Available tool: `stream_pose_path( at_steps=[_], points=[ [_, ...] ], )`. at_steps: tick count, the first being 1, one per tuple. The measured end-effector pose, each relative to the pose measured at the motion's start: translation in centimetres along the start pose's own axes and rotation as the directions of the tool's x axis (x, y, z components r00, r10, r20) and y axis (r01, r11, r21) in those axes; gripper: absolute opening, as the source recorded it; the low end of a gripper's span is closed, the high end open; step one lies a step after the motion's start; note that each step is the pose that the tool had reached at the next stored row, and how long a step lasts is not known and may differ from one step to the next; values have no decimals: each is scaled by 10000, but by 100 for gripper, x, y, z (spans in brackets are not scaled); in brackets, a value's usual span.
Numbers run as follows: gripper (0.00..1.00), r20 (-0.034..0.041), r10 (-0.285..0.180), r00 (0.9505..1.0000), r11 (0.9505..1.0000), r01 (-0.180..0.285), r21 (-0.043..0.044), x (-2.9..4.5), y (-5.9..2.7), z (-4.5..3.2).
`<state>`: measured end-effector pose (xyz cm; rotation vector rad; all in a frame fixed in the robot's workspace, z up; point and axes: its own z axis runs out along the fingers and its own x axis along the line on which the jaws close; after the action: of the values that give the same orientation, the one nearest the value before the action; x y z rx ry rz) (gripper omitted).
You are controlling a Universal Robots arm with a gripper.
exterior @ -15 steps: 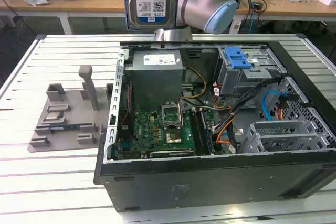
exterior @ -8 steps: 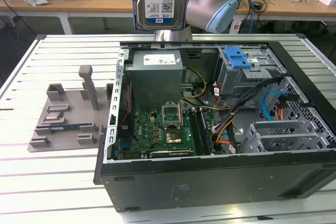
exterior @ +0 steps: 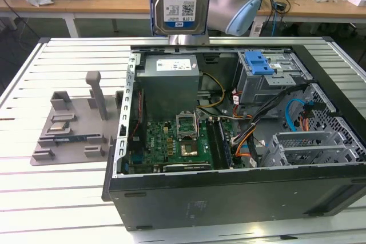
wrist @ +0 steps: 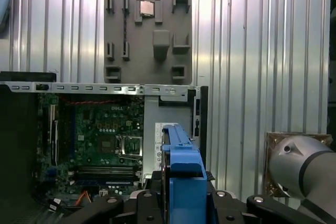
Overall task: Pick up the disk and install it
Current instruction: 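Pick up the disk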
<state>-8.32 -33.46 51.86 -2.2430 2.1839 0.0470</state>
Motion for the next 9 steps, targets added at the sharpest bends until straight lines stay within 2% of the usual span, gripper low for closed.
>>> stream_pose_path(
  at_steps=[9],
  points=[
    [37, 0, 0, 10000, 10000, 0, 0, 82, -76, 0]
  ],
)
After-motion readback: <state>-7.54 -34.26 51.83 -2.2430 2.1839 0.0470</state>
